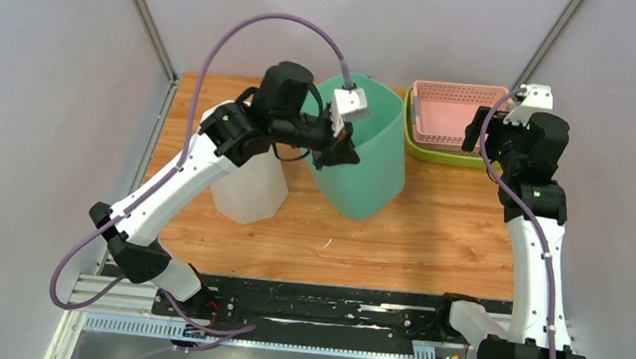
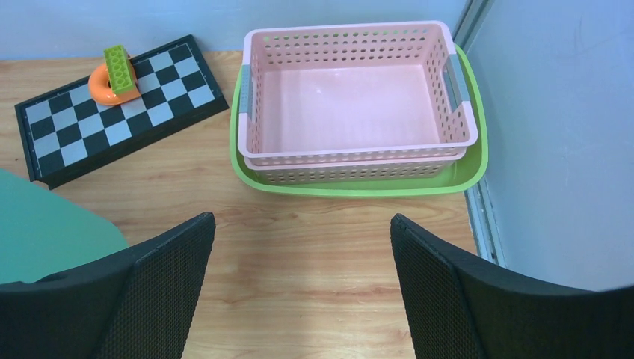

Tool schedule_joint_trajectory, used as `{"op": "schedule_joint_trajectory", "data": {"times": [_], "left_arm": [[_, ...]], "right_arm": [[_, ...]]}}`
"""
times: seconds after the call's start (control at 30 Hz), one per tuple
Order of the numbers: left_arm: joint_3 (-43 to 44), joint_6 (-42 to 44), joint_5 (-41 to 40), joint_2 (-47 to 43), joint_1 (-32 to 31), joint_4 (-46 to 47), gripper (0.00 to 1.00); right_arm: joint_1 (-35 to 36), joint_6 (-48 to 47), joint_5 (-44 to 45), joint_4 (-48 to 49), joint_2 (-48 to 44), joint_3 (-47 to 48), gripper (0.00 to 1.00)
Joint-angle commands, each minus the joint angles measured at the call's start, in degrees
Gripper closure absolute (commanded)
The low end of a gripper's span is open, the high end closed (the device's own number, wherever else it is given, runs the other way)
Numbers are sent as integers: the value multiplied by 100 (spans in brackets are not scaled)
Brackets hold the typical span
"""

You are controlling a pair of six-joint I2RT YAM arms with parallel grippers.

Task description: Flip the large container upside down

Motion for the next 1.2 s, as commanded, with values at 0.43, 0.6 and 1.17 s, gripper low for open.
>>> {"op": "schedule_joint_trajectory", "data": {"times": [0.43,0.6,1.17], "left_arm": [[-938,1233,-1496,284,-1243,489,100],[-1091,1239,-1641,336,-1333,588,100],[-1285,1220,-1703,363,-1445,666,82]], "right_arm": [[-127,53,-147,268,-312,-485,11],[-136,43,-225,312,-356,-569,11],[-136,52,-344,348,-343,-659,11]]}}
